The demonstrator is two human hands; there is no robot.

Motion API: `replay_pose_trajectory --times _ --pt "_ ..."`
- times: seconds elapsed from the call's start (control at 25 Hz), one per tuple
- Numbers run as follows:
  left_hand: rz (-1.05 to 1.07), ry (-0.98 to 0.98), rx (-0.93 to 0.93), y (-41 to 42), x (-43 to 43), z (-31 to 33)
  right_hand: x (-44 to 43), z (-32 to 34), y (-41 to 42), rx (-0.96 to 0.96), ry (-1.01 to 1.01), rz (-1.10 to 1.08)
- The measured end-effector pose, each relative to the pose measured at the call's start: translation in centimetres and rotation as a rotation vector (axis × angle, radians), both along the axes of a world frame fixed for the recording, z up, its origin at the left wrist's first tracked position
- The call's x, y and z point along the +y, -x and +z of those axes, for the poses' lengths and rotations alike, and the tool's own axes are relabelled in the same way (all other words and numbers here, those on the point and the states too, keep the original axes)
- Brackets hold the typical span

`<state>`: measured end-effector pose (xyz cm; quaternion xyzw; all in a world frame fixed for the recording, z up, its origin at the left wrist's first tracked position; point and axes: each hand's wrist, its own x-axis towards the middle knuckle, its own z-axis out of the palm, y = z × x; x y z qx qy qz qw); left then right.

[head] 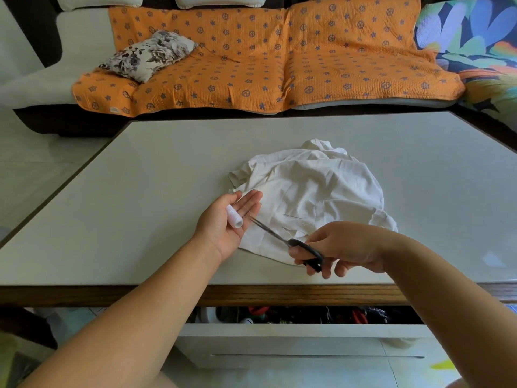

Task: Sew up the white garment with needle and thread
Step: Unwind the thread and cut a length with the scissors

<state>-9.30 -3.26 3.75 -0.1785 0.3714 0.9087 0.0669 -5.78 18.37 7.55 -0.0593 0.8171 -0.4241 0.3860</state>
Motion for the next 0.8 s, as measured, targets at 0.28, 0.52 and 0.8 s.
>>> replay_pose_trajectory --times 0.28,0.52,0.8 --pt "-0.024 -0.010 0.010 -0.4 -0.6 0.3 2.7 -0.4 2.9 0.717 -0.438 -0.457" --pt "-0.137 -0.005 0.020 -1.2 -0.1 0.6 2.5 -3.3 4.8 0.861 -0.497 -0.564" --pt "-0.238 0.018 0.015 -1.5 0.1 0.8 1.5 -2.5 5.0 0.775 -0.655 -0.423"
